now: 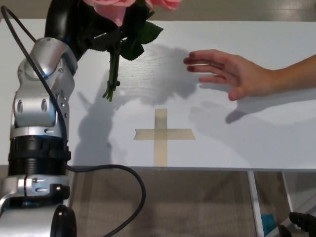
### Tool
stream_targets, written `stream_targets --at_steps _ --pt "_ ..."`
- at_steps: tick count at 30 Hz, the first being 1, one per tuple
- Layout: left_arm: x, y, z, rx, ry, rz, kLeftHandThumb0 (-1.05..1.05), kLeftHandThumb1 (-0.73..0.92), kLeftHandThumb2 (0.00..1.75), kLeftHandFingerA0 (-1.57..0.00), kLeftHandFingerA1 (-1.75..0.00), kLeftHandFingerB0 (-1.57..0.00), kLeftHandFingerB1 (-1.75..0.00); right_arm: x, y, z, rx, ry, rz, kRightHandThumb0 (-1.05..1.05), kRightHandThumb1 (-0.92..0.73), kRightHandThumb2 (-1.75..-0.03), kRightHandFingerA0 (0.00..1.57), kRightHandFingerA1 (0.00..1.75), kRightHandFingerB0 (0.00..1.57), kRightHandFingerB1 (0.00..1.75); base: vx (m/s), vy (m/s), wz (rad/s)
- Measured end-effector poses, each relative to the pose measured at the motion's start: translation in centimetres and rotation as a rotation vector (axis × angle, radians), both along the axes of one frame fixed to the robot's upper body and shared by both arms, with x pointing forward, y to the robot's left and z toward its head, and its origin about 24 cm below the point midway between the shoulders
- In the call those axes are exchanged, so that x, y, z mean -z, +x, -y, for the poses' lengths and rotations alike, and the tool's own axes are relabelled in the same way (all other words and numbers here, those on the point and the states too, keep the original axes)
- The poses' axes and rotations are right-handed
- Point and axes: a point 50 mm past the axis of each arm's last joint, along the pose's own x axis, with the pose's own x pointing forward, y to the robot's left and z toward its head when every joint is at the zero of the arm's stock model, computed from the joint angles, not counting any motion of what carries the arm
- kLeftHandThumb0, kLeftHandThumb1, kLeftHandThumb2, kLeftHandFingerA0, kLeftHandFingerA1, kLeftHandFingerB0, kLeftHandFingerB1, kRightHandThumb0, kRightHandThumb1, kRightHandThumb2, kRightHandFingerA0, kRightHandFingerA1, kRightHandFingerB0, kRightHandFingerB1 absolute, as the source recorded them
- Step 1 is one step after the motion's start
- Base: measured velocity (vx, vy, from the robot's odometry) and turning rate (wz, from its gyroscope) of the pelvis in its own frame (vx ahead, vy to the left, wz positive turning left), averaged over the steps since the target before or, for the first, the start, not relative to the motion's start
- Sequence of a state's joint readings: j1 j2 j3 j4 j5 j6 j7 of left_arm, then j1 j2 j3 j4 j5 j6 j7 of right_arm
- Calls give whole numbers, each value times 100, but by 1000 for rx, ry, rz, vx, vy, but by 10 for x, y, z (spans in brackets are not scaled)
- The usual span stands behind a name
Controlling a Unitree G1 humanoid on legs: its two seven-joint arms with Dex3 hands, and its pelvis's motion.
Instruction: Use the left hand to pick up the rose and passes it to a human.
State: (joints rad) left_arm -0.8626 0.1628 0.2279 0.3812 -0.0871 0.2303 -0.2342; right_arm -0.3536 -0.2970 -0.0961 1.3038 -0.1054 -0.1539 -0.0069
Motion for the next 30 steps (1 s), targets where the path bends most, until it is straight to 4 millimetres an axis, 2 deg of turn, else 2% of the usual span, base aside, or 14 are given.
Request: stream_targets --at_steps 15,22,30 --pt "4 0 8 25 14 -17 -18 86 65 -92 -143 -76 -96 -1 1 0 -4 -1 3 -53 -78 -65 60 45 45 34 0 0 0" --pt "7 -1 27 55 -17 -41 -17 84 69 -95 -149 -77 -98 -1 2 0 -5 -3 1 -53 -78 -65 60 45 44 34 0 0 0" --pt "14 1 52 99 -65 -88 -19 85 65 -96 -141 -78 -100 -2 3 -1 -5 -2 5 -53 -78 -65 61 44 47 35 0 0 0"
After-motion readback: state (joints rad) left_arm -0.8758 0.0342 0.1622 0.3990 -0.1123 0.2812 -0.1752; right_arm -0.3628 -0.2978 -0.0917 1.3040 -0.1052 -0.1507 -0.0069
